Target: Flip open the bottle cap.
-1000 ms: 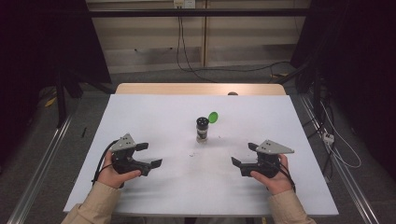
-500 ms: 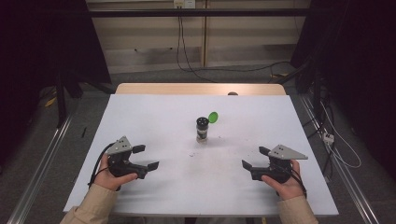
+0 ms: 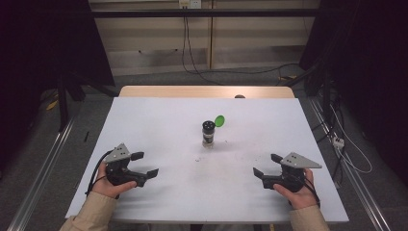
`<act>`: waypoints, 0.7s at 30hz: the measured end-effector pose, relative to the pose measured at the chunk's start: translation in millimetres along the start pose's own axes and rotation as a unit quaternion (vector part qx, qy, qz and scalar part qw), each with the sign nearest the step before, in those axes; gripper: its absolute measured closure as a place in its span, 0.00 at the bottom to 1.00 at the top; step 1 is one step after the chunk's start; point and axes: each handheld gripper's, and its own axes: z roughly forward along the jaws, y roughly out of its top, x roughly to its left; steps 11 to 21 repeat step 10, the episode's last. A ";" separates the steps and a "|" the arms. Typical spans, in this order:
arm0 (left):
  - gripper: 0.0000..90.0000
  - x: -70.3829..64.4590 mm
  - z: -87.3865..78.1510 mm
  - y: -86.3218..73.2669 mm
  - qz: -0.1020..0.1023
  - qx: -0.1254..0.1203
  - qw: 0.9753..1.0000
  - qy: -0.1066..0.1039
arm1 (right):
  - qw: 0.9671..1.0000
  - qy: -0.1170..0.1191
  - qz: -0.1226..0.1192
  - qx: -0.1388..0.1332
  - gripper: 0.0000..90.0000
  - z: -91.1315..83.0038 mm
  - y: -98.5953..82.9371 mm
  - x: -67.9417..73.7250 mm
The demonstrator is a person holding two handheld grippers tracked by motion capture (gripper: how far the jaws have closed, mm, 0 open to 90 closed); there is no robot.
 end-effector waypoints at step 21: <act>0.08 1.8 -1.1 -4.0 -0.004 0.002 1.000 0.007 | 1.000 -0.004 -0.013 0.010 0.14 4.3 0.2 2.3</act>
